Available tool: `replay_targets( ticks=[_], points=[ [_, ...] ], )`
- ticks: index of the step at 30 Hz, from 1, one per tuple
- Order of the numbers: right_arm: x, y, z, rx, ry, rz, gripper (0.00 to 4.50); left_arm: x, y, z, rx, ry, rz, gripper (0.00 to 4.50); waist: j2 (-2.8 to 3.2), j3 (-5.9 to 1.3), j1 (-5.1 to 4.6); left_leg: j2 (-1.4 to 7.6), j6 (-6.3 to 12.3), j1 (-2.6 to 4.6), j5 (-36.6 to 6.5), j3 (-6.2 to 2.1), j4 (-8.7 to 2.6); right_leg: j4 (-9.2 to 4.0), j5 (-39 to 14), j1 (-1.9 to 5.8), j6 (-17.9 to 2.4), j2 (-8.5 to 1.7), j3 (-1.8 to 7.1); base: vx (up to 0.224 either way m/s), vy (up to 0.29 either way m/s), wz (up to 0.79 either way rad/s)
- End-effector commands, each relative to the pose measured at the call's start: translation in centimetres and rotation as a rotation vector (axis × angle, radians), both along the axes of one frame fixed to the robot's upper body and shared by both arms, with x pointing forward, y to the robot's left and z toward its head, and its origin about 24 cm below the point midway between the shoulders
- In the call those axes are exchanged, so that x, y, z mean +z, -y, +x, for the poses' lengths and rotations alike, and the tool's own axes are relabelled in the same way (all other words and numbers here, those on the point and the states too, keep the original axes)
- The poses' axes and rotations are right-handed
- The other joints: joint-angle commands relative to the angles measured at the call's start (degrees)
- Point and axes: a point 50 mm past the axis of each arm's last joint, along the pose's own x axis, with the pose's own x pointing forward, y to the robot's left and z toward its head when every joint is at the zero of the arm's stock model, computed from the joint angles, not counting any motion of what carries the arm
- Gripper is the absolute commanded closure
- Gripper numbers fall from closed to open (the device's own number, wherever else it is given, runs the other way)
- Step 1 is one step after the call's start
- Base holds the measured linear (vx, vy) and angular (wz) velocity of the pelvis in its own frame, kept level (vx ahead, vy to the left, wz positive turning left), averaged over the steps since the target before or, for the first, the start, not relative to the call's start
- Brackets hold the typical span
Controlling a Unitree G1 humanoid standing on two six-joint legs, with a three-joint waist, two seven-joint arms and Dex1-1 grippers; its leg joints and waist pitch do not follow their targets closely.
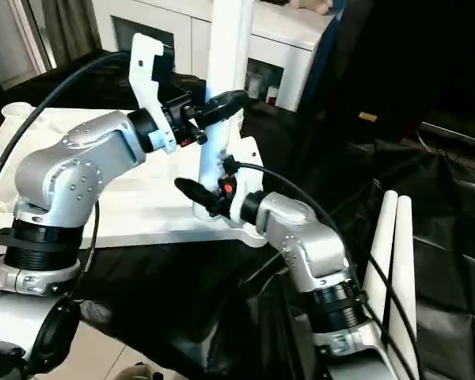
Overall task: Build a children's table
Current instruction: Pick table leg
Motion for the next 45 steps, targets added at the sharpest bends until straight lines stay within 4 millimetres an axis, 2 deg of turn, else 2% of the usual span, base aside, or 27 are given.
replay_targets(
  ticks=[1, 3, 8, 9, 10, 11, 13, 16, 20, 22, 25, 26, 28, 29, 32, 34, 39, 40, 43, 45],
  points=[
    [0.2, 0.9, 0.5, -0.042, 0.013, -0.007, 1.97, 0.9, 0.2, -0.2, 0.001, 0.04, -0.002, 2.69, 0.41, -4.22, -0.25, 3.93, -2.28, 0.67, -3.77, -1.46, -4.58, -3.37, -8.3, 3.37, -8.37, -5.85, 3.58, 0.0, 0.0, 0.0],
    [0.3, 0.9, 0.4, -0.026, 0.017, -0.008, 2.19, 0.9, 0.1, -0.2, 0.003, 0.041, -0.002, 2.69, 0.35, -4.23, -0.44, 3.91, -2.13, 0.67, -3.5, -1.45, -4.57, -3.31, -7.67, 3.4, -8.48, -5.82, 3.58, 0.0, 0.0, 0.0],
    [0.5, 0.7, -0.1, 0.04, 0.024, 0.013, 2.38, 0.6, -0.3, -0.1, 0.015, 0.051, 0.025, 2.69, 0.16, -4.21, -0.67, 3.86, -1.37, 0.6, -3.15, -1.38, -4.48, -3.34, -7.68, 3.47, -8.64, -5.81, 3.6, 0.0, 0.0, 0.0],
    [0.7, 0.6, -0.5, 0.095, 0.033, 0.034, 2.39, 0.6, -0.3, -0.1, 0.004, 0.032, 0.006, 2.34, 0.24, -4.2, -0.65, 3.91, -1.29, 0.64, -3.02, -1.39, -4.47, -3.32, -7.74, 3.42, -8.76, -5.85, 3.6, 0.0, 0.0, 0.0],
    [1.4, 0.7, -1.5, 0.209, 0.063, 0.083, 2.42, 0.4, -0.6, -0.1, -0.027, 0.007, -0.02, 2.13, 0.14, -4.23, -0.5, 3.86, -0.81, 0.59, -3.31, -1.32, -4.33, -3.28, -7.35, 3.69, -8.87, -5.84, 3.61, 0.0, 0.0, 0.0],
    [1.7, 0.7, -1.8, 0.24, 0.071, 0.097, 2.44, 0.4, -0.7, -0.2, -0.037, 0.002, -0.028, 1.99, 0.19, -4.28, -0.24, 3.95, -0.31, 0.63, -2.72, -1.32, -4.27, -3.14, -6.39, 3.61, -9.22, -5.9, 3.63, 0.0, 0.0, 0.0],
    [1.9, 0.8, -2.1, 0.274, 0.075, 0.115, 2.47, 0.4, -0.9, -0.2, -0.043, -0.004, -0.039, 1.92, 0.13, -4.25, -0.41, 3.91, 0.37, 0.53, -2.39, -1.39, -4.32, -3.16, -5.79, 3.63, -9.5, -5.75, 3.56, 0.0, 0.0, 0.0],
    [2.7, 1.7, -3.1, 0.39, 0.076, 0.169, 2.49, 0.0, -1.9, 0.1, -0.058, -0.024, -0.028, 1.7, 0.04, -4.12, -0.33, 3.85, 0.8, 0.63, -3.29, -1.33, -4.27, -3.57, -8.49, 3.54, -9.9, -5.83, 3.49, 0.0, 0.0, 0.0],
    [3.1, 2.2, -3.6, 0.458, 0.079, 0.177, 2.49, 0.5, -2.3, -0.4, -0.131, -0.017, -0.034, 1.7, 0.09, -4.1, -0.32, 3.89, -0.07, 0.64, -3.98, -1.37, -4.28, -3.74, -11.65, 3.5, -9.06, -5.94, 3.49, 0.0, 0.0, 0.0],
    [3.5, 2.7, -3.7, 0.485, 0.086, 0.196, 2.49, 1.0, -2.3, -1.0, -0.212, -0.035, -0.09, 1.7, -0.13, -4.16, -0.35, 3.93, -0.11, 0.63, -3.51, -1.3, -4.18, -3.47, -10.53, 3.39, -9.7, -5.9, 3.46, 0.0, 0.0, 0.0],
    [3.8, 3.0, -4.0, 0.513, 0.086, 0.204, 2.5, 1.1, -2.3, -1.6, -0.285, -0.047, -0.116, 1.7, -0.08, -4.11, -0.3, 3.89, 0.03, 0.59, -3.25, -1.29, -4.18, -3.51, -10.49, 3.34, -10.07, -5.86, 3.44, 0.0, 0.0, 0.0],
    [3.8, 3.1, -4.1, 0.527, 0.08, 0.203, 2.5, 1.1, -2.2, -1.8, -0.312, -0.048, -0.118, 1.95, 0.21, -4.09, -0.27, 3.92, 0.0, 0.57, -3.37, -1.39, -4.23, -3.49, -10.78, 3.34, -9.95, -5.81, 3.44, 0.0, 0.0, 0.0],
    [3.8, 3.2, -4.2, 0.539, 0.076, 0.202, 2.51, 1.0, -2.2, -2.0, -0.333, -0.051, -0.116, 2.01, 0.0, -4.03, -0.33, 3.82, -0.02, 0.56, -3.69, -1.32, -4.25, -3.72, -11.65, 3.32, -9.47, -5.77, 3.46, 0.0, 0.0, 0.0],
    [3.8, 3.2, -4.3, 0.544, 0.074, 0.2, 2.51, 0.9, -2.2, -2.0, -0.343, -0.056, -0.117, 2.01, 0.17, -4.06, -0.25, 3.85, -0.26, 0.58, -3.85, -1.33, -4.23, -3.74, -12.41, 3.34, -9.23, -5.85, 3.48, 0.0, 0.0, 0.0],
    [3.8, 3.3, -4.2, 0.525, 0.087, 0.181, 2.51, 0.7, -2.2, -1.8, -0.326, -0.066, -0.129, 2.34, 0.16, -4.07, -0.19, 3.9, -0.56, 0.72, -4.33, -1.33, -4.25, -3.87, -12.96, 3.18, -8.94, -5.8, 3.47, 0.0, 0.0, 0.0],
    [3.7, 3.3, -4.2, 0.515, 0.097, 0.167, 2.51, 0.7, -2.2, -1.7, -0.316, -0.065, -0.134, 2.4, 0.2, -4.08, -0.19, 3.89, -0.81, 0.62, -4.38, -1.37, -4.29, -3.82, -13.03, 3.28, -8.89, -5.81, 3.44, 0.0, 0.0, 0.0],
    [3.3, 3.2, -3.8, 0.468, 0.084, 0.129, 2.51, 1.1, -2.1, -1.6, -0.304, -0.053, -0.126, 2.55, -0.13, -4.1, -0.31, 3.79, -0.87, 0.52, -3.98, -1.35, -4.28, -3.84, -13.09, 3.34, -8.33, -5.76, 3.47, 0.0, 0.0, 0.0],
    [3.3, 3.2, -3.8, 0.463, 0.074, 0.131, 1.95, 1.1, -2.1, -1.6, -0.307, -0.051, -0.125, 2.58, -0.08, -4.11, -0.26, 3.77, -0.78, 0.51, -3.92, -1.35, -4.24, -3.84, -13.21, 3.35, -8.23, -5.78, 3.47, 0.0, 0.0, 0.0],
    [3.6, 3.2, -3.6, 0.45, 0.061, 0.141, 1.8, 1.2, -1.9, -1.5, -0.295, -0.042, -0.106, 2.6, 0.05, -4.08, -0.31, 3.78, -0.74, 0.51, -4.25, -1.39, -4.27, -3.9, -13.7, 3.27, -7.97, -5.72, 3.44, 0.0, 0.0, 0.0],
    [3.6, 3.1, -3.4, 0.425, 0.082, 0.078, 1.55, 1.4, -1.7, -1.3, -0.284, -0.032, -0.093, 2.62, 0.12, -4.1, -0.32, 3.79, -1.07, 0.55, -4.11, -1.41, -4.31, -3.98, -13.94, 3.28, -7.41, -5.66, 3.45, 0.0, 0.0, 0.0]
  ],
)
